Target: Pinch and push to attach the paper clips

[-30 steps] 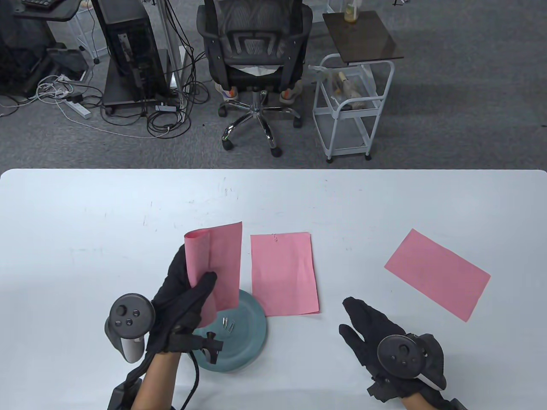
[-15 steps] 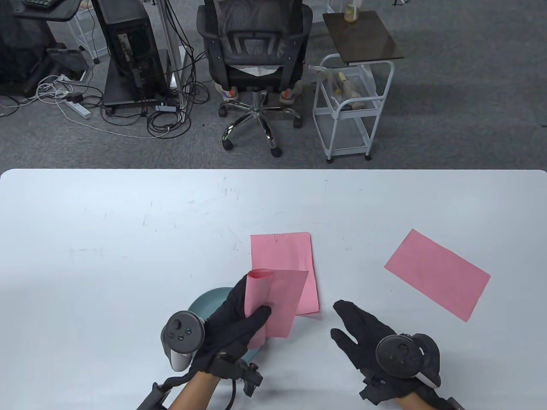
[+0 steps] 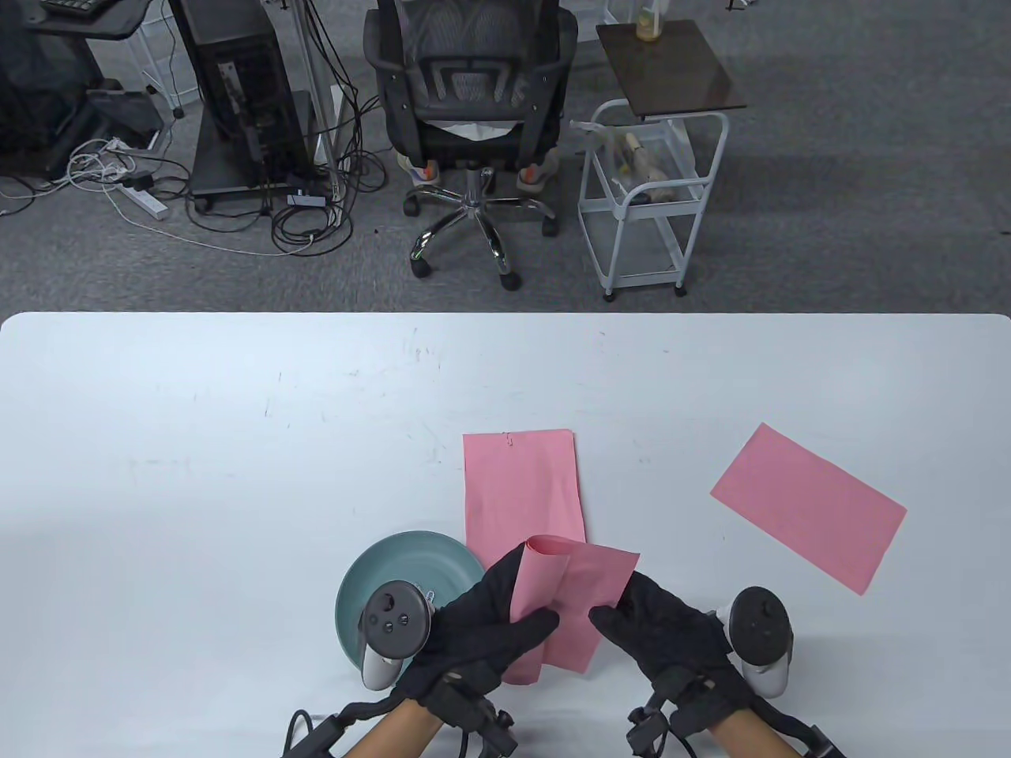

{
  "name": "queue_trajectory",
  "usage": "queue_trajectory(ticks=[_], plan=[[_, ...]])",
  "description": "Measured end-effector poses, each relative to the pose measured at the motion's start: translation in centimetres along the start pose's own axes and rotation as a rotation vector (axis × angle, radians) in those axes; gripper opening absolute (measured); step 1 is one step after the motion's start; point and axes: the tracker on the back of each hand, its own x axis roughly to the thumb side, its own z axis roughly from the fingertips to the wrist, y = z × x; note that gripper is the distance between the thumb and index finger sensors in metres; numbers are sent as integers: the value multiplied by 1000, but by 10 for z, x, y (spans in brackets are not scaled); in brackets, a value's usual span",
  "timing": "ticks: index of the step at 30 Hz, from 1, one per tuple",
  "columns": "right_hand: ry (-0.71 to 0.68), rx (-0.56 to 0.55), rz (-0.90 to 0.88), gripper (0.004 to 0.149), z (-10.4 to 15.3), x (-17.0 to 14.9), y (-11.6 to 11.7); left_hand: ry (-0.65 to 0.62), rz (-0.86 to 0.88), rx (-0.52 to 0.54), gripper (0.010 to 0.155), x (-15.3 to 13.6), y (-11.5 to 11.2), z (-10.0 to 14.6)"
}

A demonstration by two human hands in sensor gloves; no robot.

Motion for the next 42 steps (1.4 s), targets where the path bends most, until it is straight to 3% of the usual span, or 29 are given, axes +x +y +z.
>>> queue_trajectory(ticks=[2, 6, 9, 18, 28, 35, 42], plan=[[-5, -24, 23, 39, 1, 1, -2, -4, 36, -68, 79, -3, -2, -2], [4, -59, 55, 37, 2, 2, -8, 8, 80, -208, 88, -8, 2, -5], [17, -96, 51, 37, 3, 1, -17, 13, 59, -297, 87, -12, 12, -5], [37, -143, 56, 37, 4, -1, -31, 2, -9, -249, 76, -10, 36, -3], [40, -151, 70, 36, 5, -2, -35, 17, 22, -252, 67, -16, 38, -4], [33, -145, 83, 36, 4, -2, -36, 23, -109, -146, 63, -12, 38, -2], [40, -148, 89, 36, 5, -3, -38, 35, -84, -122, 61, -15, 42, -1]])
